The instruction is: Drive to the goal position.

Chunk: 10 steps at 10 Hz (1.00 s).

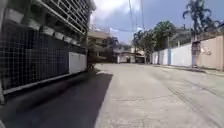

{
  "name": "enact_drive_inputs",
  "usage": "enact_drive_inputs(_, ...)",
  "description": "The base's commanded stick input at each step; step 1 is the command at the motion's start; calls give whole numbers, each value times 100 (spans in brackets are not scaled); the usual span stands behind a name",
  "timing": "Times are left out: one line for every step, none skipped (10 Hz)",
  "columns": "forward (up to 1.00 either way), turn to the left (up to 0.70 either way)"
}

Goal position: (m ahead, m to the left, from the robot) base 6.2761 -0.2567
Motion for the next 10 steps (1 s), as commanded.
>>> enact_drive_inputs(100, 0)
enact_drive_inputs(100, 0)
enact_drive_inputs(100, 0)
enact_drive_inputs(100, 0)
enact_drive_inputs(100, 0)
enact_drive_inputs(100, 0)
enact_drive_inputs(100, 0)
enact_drive_inputs(100, 0)
enact_drive_inputs(100, 0)
enact_drive_inputs(100, 0)
